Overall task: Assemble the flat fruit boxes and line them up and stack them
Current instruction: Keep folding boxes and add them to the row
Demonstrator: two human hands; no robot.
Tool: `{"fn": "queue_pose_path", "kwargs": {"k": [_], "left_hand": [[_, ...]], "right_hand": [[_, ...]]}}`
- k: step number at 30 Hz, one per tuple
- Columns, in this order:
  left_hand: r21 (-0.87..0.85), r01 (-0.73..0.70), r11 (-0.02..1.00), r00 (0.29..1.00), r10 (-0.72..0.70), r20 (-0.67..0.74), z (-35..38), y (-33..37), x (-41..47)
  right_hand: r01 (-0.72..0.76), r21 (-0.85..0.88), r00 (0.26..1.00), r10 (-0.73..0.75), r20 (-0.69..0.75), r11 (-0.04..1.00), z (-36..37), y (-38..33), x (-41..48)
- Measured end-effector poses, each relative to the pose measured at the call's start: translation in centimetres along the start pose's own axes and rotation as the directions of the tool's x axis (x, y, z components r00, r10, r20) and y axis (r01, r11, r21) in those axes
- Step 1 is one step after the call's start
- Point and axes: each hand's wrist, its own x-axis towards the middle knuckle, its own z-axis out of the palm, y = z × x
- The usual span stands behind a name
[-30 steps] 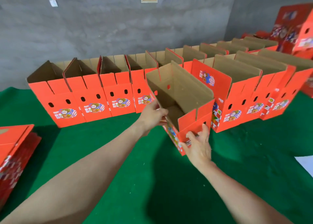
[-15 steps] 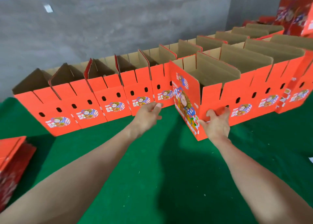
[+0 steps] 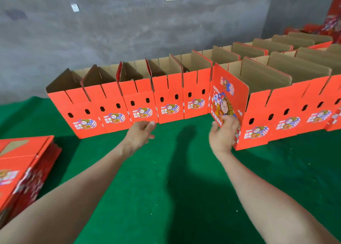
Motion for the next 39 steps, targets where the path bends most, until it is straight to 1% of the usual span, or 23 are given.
{"fn": "queue_pose_path", "kwargs": {"k": [1, 2, 3, 4, 5, 7, 8, 10, 11, 13, 14, 16, 17, 19, 21, 22, 25, 27, 30, 32, 34, 37, 39], "left_hand": [[0.006, 0.009, 1.000, 1.000, -0.009, -0.009, -0.6, -0.8, -0.4], [0.025, 0.014, 1.000, 1.000, -0.014, -0.023, -1.4, -1.7, -0.9], [0.065, 0.015, 0.998, 0.999, -0.012, -0.042, -2.3, -2.9, -1.5], [0.122, 0.017, 0.992, 0.998, -0.009, -0.065, -3.4, -4.4, -2.1], [0.187, 0.027, 0.982, 0.996, -0.009, -0.094, -4.8, -6.1, -2.8], [0.318, 0.081, 0.945, 0.985, -0.028, -0.169, -8.2, -10.0, -4.3], [0.377, 0.128, 0.917, 0.975, -0.046, -0.219, -10.4, -12.2, -5.1], [0.454, 0.259, 0.852, 0.933, -0.099, -0.345, -15.4, -16.7, -6.7], [0.470, 0.336, 0.816, 0.899, -0.129, -0.419, -18.0, -18.9, -7.5], [0.462, 0.487, 0.741, 0.816, -0.197, -0.544, -23.1, -23.0, -9.1], [0.459, 0.543, 0.703, 0.784, -0.228, -0.577, -25.5, -24.7, -9.8], [0.463, 0.597, 0.655, 0.757, -0.268, -0.596, -29.3, -27.6, -10.9], [0.471, 0.604, 0.643, 0.759, -0.284, -0.586, -30.8, -28.8, -11.3], [0.539, 0.588, 0.603, 0.797, -0.320, -0.512, -32.3, -31.0, -11.9], [0.624, 0.535, 0.570, 0.845, -0.350, -0.404, -31.7, -32.5, -12.7], [0.642, 0.508, 0.574, 0.861, -0.344, -0.374, -30.8, -33.0, -13.2], [0.641, 0.473, 0.604, 0.880, -0.278, -0.386, -27.2, -32.7, -14.6], [0.673, 0.419, 0.610, 0.906, -0.232, -0.354, -25.5, -31.6, -15.2], [0.671, 0.346, 0.656, 0.924, -0.114, -0.365, -25.1, -30.3, -15.9], [0.645, 0.362, 0.674, 0.904, -0.084, -0.419, -26.3, -30.2, -16.1], [0.624, 0.419, 0.659, 0.889, -0.160, -0.428, -27.6, -30.9, -16.3], [0.682, 0.414, 0.603, 0.910, -0.294, -0.292, -28.3, -32.1, -16.7], [0.681, 0.380, 0.626, 0.924, -0.294, -0.245, -28.3, -32.2, -16.9]], "right_hand": [[0.057, 0.041, 0.987, -0.062, 0.146, 0.998, 0.9, -1.9, -1.3], [0.070, 0.091, 0.946, -0.095, 0.309, 0.993, 1.7, -3.9, -2.6], [0.051, 0.128, 0.875, -0.106, 0.471, 0.990, 2.5, -5.9, -4.1], [0.015, 0.150, 0.783, -0.105, 0.612, 0.989, 3.1, -7.6, -5.6], [-0.016, 0.164, 0.688, -0.109, 0.717, 0.986, 3.7, -9.1, -7.2], [-0.007, 0.180, 0.535, -0.148, 0.832, 0.984, 4.5, -11.1, -10.2], [0.026, 0.179, 0.481, -0.169, 0.860, 0.984, 4.8, -11.8, -11.6], [0.077, 0.159, 0.411, -0.176, 0.894, 0.984, 5.6, -12.7, -13.7], [0.096, 0.138, 0.393, -0.165, 0.905, 0.986, 6.0, -13.2, -14.6], [0.130, 0.092, 0.391, -0.136, 0.910, 0.987, 7.1, -14.2, -15.8], [0.147, 0.070, 0.393, -0.123, 0.911, 0.987, 7.9, -14.8, -16.4], [0.176, 0.032, 0.387, -0.099, 0.917, 0.984, 9.5, -16.0, -17.7], [0.189, 0.019, 0.380, -0.091, 0.920, 0.982, 10.4, -16.6, -18.5], [0.206, -0.001, 0.361, -0.075, 0.930, 0.979, 12.4, -17.8, -20.2], [0.224, -0.027, 0.341, -0.053, 0.938, 0.974, 14.3, -18.9, -22.0], [0.238, -0.041, 0.331, -0.041, 0.943, 0.970, 15.2, -19.4, -22.9], [0.257, -0.092, 0.304, 0.009, 0.953, 0.962, 17.7, -20.4, -25.6], [0.240, -0.143, 0.282, 0.072, 0.957, 0.960, 19.2, -20.6, -27.4], [0.201, -0.221, 0.238, 0.171, 0.956, 0.955, 20.6, -20.6, -30.1], [0.121, -0.269, 0.213, 0.240, 0.947, 0.955, 21.3, -20.6, -31.3], [-0.007, -0.302, 0.177, 0.298, 0.938, 0.953, 21.9, -20.9, -32.2], [-0.285, -0.320, 0.092, 0.358, 0.929, 0.903, 22.4, -22.5, -33.3], [-0.524, -0.273, 0.051, 0.350, 0.935, 0.807, 23.0, -23.6, -34.4]]}}
